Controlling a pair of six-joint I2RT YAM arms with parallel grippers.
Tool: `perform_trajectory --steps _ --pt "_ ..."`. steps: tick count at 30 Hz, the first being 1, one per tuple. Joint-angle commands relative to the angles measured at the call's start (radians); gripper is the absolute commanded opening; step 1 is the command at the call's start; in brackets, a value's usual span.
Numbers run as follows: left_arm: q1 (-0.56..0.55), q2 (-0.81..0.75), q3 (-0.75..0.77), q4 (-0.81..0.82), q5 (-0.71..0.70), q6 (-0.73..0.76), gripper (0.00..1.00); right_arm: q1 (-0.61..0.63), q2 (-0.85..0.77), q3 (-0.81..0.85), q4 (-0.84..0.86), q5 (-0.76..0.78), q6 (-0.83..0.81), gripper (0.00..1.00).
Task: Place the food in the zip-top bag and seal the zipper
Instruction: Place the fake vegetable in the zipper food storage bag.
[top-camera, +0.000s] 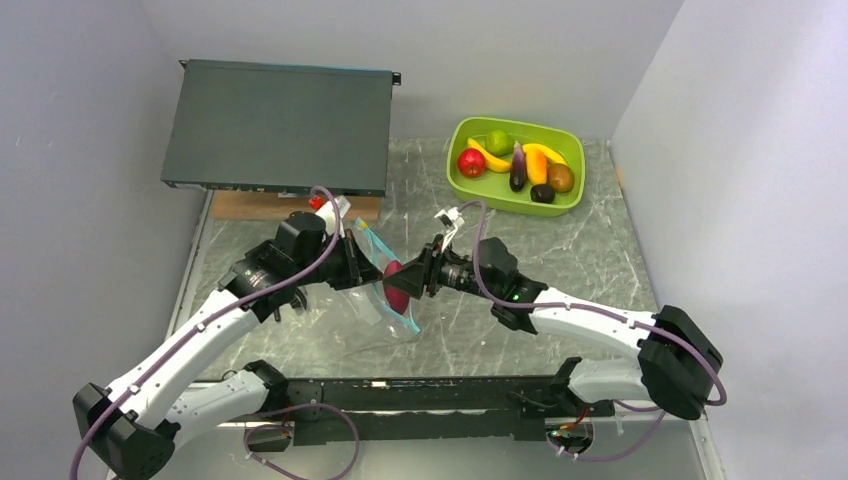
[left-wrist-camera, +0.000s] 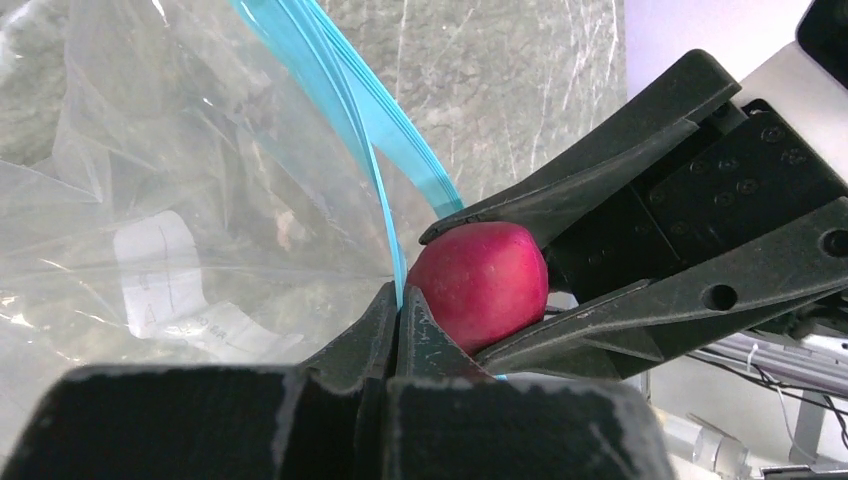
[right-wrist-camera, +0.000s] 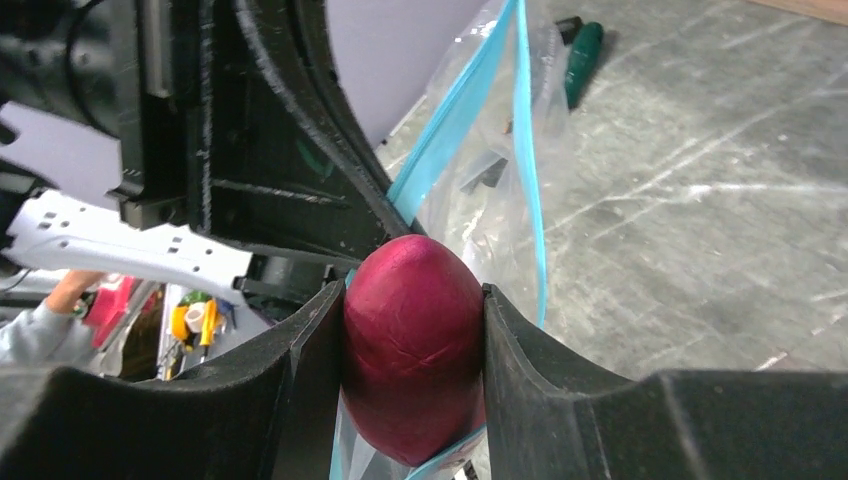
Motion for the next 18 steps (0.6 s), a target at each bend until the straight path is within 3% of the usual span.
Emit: perform_trajectory --steps 1,9,12,18 --pt "-0.005 -0.032 0.051 0.03 0.02 -0.004 0.0 0.008 0.026 0.115 -0.316 0.149 -0.042 0.11" --pt "-0.005 -0.034 0.098 -0.021 0.004 0.031 0.0 0.026 0.056 0.255 -0.675 0.32 -0.063 0.09" --pt "-0.005 -0.042 0.104 -0.026 -0.006 0.041 0.0 0.028 0.057 0.259 -0.677 0.34 -0.077 0.09" --pt "-0.005 -0.005 0.1 -0.022 0.046 0.049 0.0 0.093 0.086 0.34 -0.623 0.186 -0.135 0.1"
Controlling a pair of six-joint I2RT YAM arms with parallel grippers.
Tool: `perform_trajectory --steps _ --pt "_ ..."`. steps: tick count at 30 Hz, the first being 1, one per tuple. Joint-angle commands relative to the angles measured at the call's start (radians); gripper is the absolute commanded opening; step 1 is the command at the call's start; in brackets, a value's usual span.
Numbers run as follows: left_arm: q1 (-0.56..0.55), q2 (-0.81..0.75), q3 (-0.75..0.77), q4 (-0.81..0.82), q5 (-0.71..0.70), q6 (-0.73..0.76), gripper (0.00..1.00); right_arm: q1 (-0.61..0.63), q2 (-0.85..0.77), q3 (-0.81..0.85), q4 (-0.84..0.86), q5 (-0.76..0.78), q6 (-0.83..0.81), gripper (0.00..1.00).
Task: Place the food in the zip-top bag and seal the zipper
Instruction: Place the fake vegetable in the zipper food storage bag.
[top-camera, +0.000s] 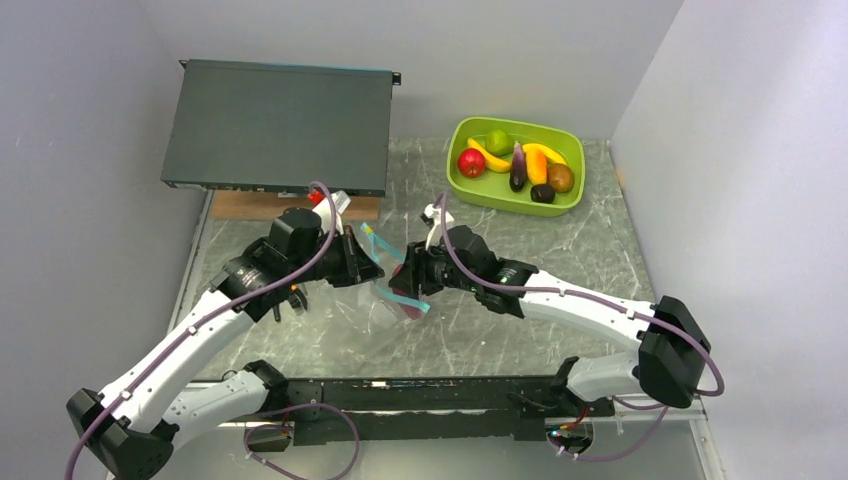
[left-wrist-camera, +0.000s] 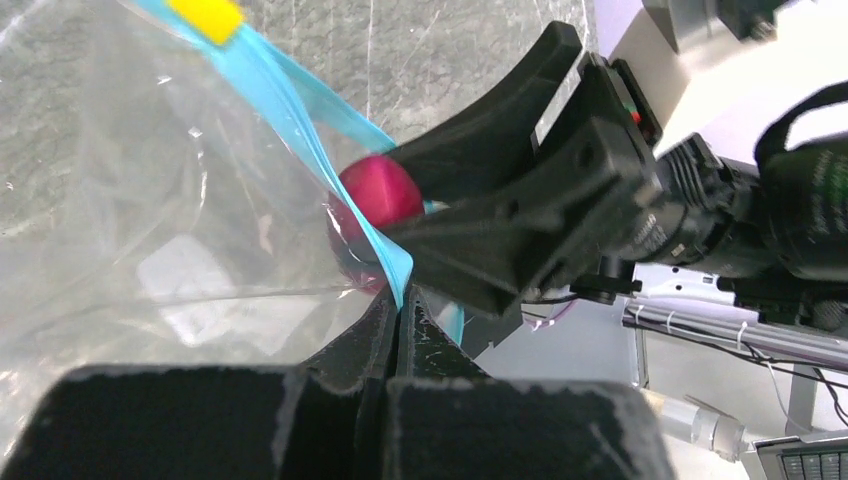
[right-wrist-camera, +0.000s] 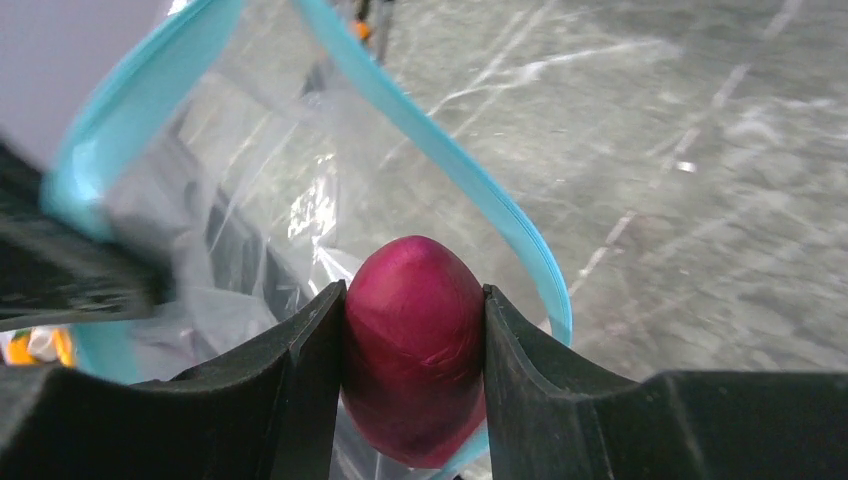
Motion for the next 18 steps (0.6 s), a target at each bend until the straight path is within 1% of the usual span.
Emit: perform_trajectory --steps 1,3,6,8,12,15,18 --pt "-0.002 0.019 0.037 0.015 0.051 0.024 0.0 0.058 0.028 0.106 0.008 -0.119 -0.069 0.1" --pt "-0.002 0.022 0.034 0.026 0.07 0.029 0.0 0.058 0.052 0.12 0.038 -0.213 -0.04 0.1" --pt "-0.002 0.025 0.033 0.042 0.099 0.034 0.0 0.053 0.083 0.115 0.125 -0.331 0.025 0.11" --pt "-0.002 0.022 0.029 0.044 0.099 0.033 0.0 0.048 0.123 0.141 0.115 -0.368 0.067 0.11" --pt "-0.002 0.002 0.012 0.056 0.083 0.026 0.0 0.004 0.182 0.116 0.141 -0.426 0.16 0.12" --pt "-0.002 -0.008 -0.005 0.062 0.073 0.009 0.0 -0.053 0.185 0.063 0.203 -0.432 0.257 0.13" --pt "-0.001 -0.025 -0.036 0.08 0.054 -0.016 0.0 -0.072 0.187 0.088 0.132 -0.337 0.309 0.15"
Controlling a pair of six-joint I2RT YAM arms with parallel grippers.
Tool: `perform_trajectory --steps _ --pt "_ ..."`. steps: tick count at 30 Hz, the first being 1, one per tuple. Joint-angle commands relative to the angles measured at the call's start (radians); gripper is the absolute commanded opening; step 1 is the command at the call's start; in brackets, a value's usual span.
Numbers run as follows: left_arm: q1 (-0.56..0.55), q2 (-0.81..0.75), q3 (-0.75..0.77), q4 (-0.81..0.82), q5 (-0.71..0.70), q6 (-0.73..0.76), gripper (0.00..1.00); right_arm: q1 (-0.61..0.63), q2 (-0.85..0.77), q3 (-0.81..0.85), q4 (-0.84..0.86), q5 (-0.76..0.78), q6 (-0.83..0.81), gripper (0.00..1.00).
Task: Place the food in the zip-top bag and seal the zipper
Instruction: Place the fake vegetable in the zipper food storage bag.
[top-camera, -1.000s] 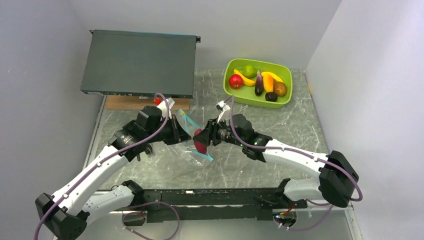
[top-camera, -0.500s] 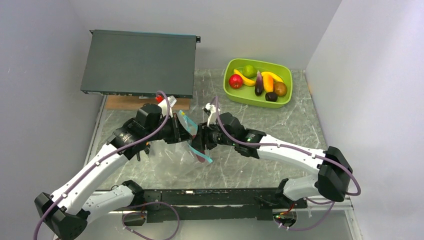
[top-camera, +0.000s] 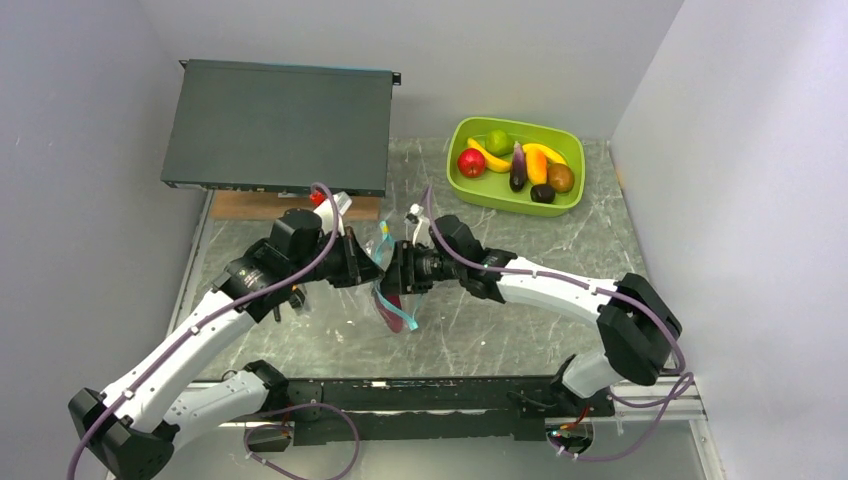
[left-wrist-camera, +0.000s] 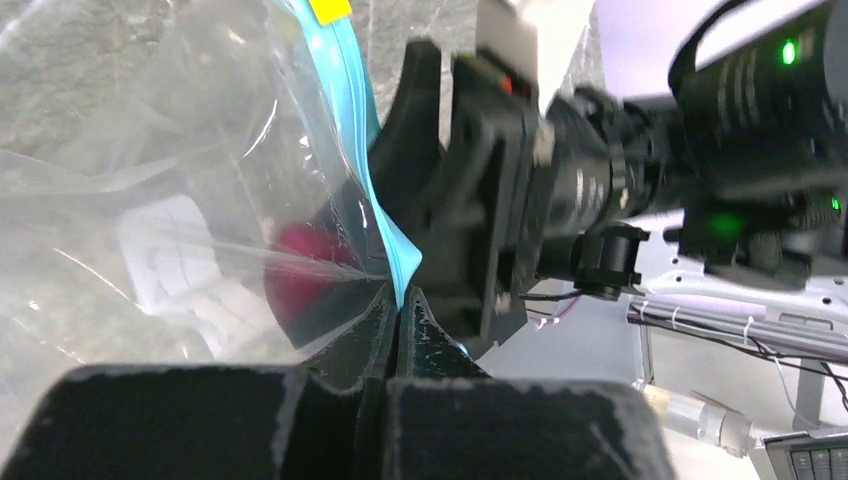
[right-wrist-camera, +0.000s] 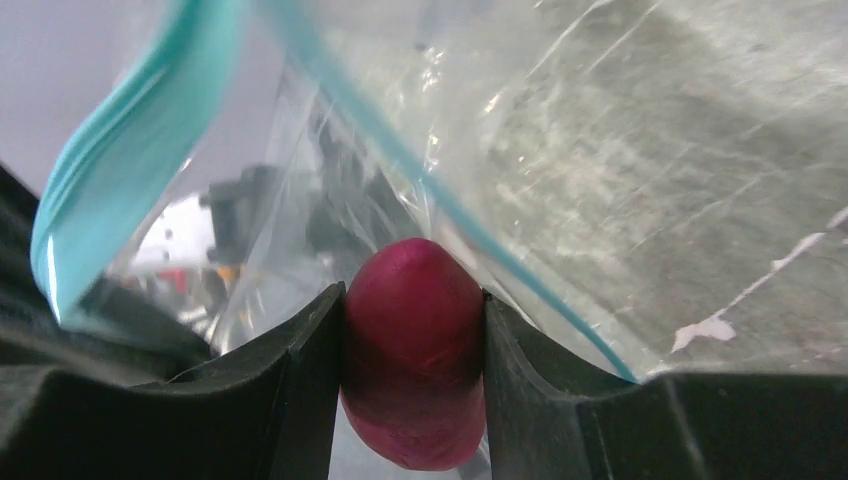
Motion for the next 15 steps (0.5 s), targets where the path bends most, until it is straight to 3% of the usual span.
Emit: perform_trajectory --steps 1,7,10,15 --pt "-0.012 -0.049 -0.042 0.082 0.03 -0.052 0.0 -0.04 0.012 0.036 0.024 0.093 0.144 0.17" --pt "-0.011 -0.064 -0.137 0.206 0.049 -0.138 0.0 -0.033 0.055 0.064 0.009 0.134 0.302 0.19" --pt "-0.012 -0.074 -0.136 0.222 0.027 -0.132 0.0 -0.014 0.091 0.112 -0.035 0.122 0.289 0.19" --pt "-0.012 -0.064 -0.132 0.248 0.046 -0.115 0.0 0.014 0.097 0.091 -0.017 0.104 0.223 0.34"
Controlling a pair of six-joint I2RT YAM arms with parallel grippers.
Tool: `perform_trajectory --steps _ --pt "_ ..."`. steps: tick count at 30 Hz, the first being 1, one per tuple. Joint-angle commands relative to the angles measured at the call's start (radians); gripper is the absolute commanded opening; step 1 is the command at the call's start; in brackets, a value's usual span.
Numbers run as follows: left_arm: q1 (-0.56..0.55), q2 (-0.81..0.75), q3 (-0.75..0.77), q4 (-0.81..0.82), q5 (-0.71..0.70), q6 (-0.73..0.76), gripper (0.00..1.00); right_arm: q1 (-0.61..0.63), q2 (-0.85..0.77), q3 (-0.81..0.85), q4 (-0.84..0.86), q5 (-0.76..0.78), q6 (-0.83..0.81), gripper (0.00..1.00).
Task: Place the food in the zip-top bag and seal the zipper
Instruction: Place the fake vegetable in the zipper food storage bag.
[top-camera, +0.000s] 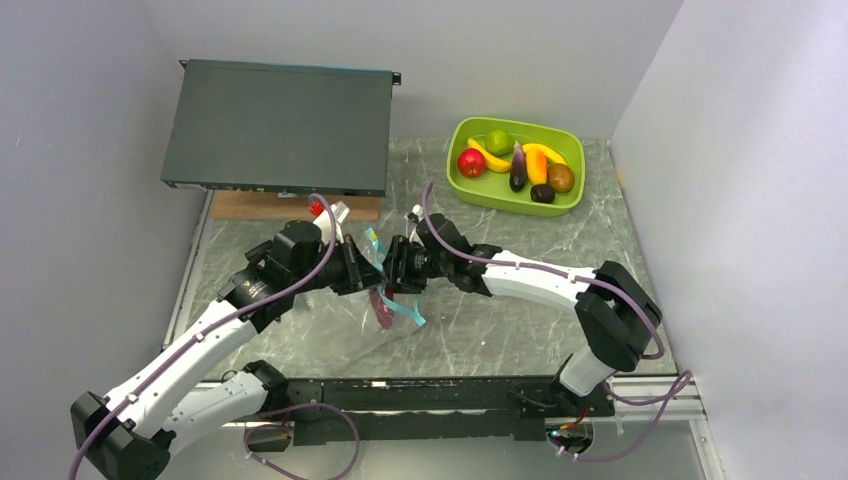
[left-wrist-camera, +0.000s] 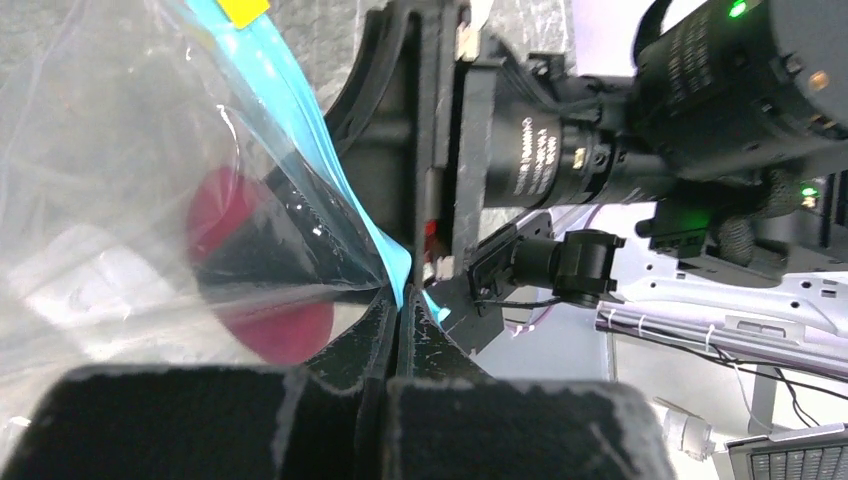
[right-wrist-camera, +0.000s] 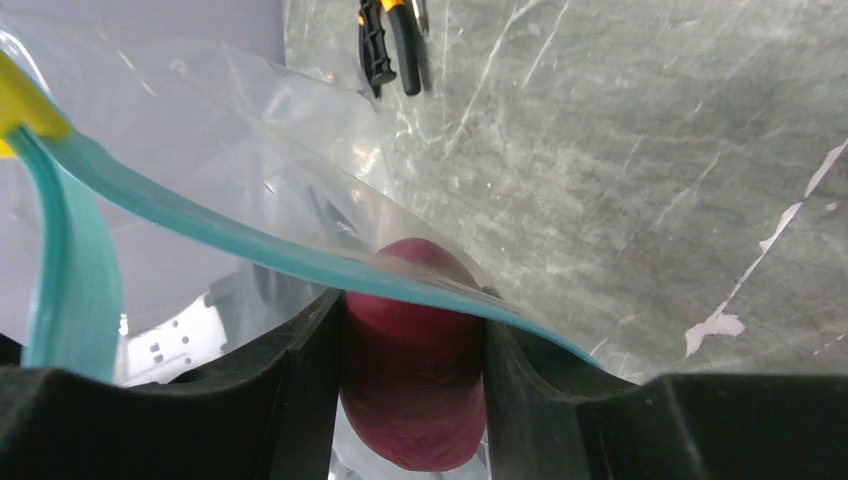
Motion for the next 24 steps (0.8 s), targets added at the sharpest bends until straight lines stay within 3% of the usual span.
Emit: perform_trajectory --steps 1,8,14,22,24 --pt "-0.003 -0.005 0.011 0.119 0.03 -0.009 0.0 0.036 -0.024 0.003 0.042 -0.023 -0.021 0.38" --pt "-0.003 -0.008 0.011 0.093 -0.001 0.014 0.0 0.039 -0.131 -0.05 0.015 0.026 -0.089 0.71" --pt "-0.004 -0.007 0.027 0.054 -0.037 0.038 0.0 0.038 -0.152 -0.029 -0.025 0.024 -0.128 0.77" --pt "-0.003 -0.031 0.021 0.058 -0.036 0.039 0.0 0.037 -0.124 -0.034 0.118 -0.175 -0.101 0.65" --pt "-0.003 -0.043 0.019 0.056 -0.046 0.042 0.0 0.037 -0.134 -0.016 0.071 -0.167 -0.114 0.36"
